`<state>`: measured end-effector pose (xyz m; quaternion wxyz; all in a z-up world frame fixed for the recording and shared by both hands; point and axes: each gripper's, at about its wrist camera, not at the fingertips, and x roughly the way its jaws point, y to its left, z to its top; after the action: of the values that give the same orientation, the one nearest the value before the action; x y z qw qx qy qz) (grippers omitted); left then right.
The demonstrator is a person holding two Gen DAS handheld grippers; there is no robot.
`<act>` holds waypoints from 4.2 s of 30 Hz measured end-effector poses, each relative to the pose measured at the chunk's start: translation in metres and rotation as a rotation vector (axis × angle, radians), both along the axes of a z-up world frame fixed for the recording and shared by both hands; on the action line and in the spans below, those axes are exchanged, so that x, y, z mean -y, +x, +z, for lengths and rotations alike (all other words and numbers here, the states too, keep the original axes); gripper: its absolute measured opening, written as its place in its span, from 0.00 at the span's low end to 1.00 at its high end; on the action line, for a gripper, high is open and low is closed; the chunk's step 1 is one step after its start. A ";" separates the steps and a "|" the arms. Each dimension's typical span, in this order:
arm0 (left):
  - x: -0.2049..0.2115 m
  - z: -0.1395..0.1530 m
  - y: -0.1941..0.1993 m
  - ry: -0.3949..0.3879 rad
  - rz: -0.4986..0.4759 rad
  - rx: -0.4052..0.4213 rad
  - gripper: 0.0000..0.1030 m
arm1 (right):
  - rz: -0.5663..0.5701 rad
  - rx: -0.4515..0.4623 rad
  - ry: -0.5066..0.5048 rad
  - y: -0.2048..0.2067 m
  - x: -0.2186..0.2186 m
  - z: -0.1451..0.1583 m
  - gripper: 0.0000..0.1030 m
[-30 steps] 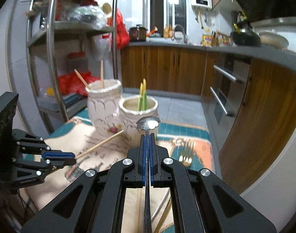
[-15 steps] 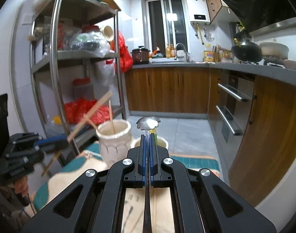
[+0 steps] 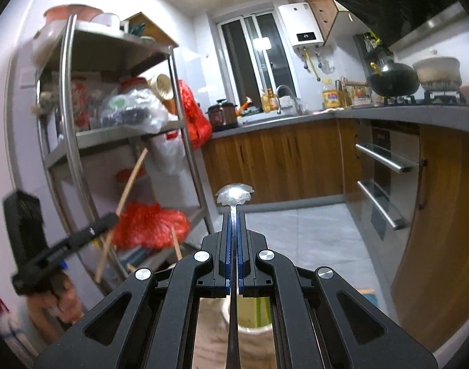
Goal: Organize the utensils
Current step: 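Lift the chopstick toward the larger cup while the right tool carries the spoon toward the smaller cup, then lower and release the chopstick into the larger cup while the right tool drops the spoon into the smaller cup, then withdraw both open tools back toward the forks and chopsticks on the placemat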
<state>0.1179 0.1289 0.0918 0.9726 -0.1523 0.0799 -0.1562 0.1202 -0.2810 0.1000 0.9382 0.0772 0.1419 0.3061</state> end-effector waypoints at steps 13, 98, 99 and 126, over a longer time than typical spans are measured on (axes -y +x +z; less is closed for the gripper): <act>0.014 -0.027 0.054 -0.123 -0.038 0.036 0.05 | -0.003 -0.027 0.125 0.042 -0.011 -0.013 0.04; 0.040 -0.015 0.029 0.227 -0.023 -0.114 0.33 | -0.122 -0.167 -0.039 0.038 -0.012 -0.071 0.38; 0.040 -0.013 0.027 0.232 -0.018 -0.114 0.36 | -0.119 -0.166 -0.033 0.037 -0.010 -0.069 0.44; 0.089 0.010 -0.044 0.343 0.023 -0.117 0.95 | -0.220 -0.090 -0.138 -0.037 0.094 -0.023 0.95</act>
<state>0.0738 0.0403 0.1019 0.9798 0.0060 0.1600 -0.1200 0.0832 -0.3749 0.0766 0.9620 0.0412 0.1950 0.1869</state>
